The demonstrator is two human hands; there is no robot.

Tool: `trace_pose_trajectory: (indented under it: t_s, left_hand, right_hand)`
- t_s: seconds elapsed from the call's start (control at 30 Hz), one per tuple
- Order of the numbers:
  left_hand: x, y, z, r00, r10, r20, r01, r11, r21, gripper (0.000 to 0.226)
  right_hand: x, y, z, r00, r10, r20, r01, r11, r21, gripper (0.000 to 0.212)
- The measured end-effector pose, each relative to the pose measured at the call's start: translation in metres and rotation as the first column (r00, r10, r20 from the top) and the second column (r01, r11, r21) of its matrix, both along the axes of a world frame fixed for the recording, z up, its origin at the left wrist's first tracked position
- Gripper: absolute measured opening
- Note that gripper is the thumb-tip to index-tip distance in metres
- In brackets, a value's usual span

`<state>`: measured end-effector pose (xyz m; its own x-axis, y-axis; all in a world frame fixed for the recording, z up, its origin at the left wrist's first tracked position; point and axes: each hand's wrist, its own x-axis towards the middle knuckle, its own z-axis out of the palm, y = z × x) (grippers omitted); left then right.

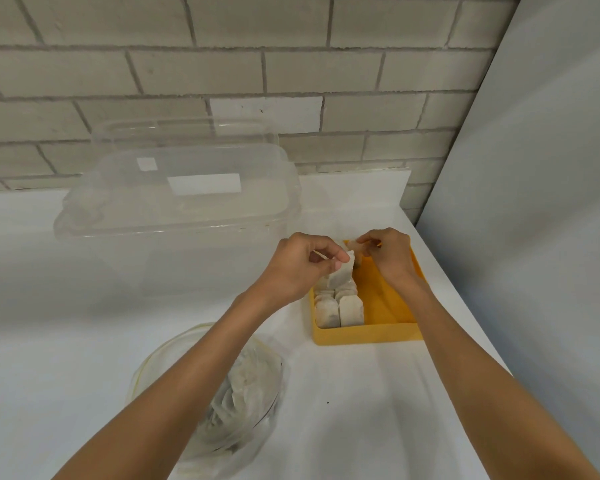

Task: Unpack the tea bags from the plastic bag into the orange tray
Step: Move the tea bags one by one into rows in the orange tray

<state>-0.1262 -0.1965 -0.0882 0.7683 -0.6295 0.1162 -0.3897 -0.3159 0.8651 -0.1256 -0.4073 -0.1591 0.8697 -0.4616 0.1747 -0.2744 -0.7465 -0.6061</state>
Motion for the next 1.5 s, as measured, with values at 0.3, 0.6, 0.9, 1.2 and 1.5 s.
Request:
trace_pose_trajectory:
  t_s: [0.3,0.6,0.9,1.2,1.5]
  left_hand:
    - [0.036,-0.051,-0.006,0.997,0.07,-0.044,-0.072,0.996,-0.05,0.015]
    - [0.059,-0.061,-0.027,0.996,0.092,-0.01,-0.088,0.973,0.211,0.028]
    - [0.045,-0.049,-0.057,0.977,0.185,0.104,-0.212,0.852,0.479,0.05]
    - [0.045,-0.046,-0.057,0.98,0.183,0.082,-0.2,0.88,0.432,0.056]
    - [0.045,-0.045,-0.057,0.978,0.192,0.086,-0.21,0.881,0.423,0.059]
  right_hand:
    - [-0.034,-0.001,0.042,0.988,0.15,0.041,-0.152,0.881,0.447,0.026]
    - [-0.018,-0.012,0.015,0.997,0.026,-0.073,-0.002,0.948,0.319,0.009]
    - [0.001,-0.011,-0.013,0.985,-0.044,-0.168,0.099,0.936,0.337,0.01]
    - [0.008,-0.005,-0.015,0.985,-0.087,-0.151,0.139,0.916,0.377,0.017]
    - [0.006,-0.001,-0.013,0.987,-0.067,-0.144,0.114,0.932,0.344,0.013]
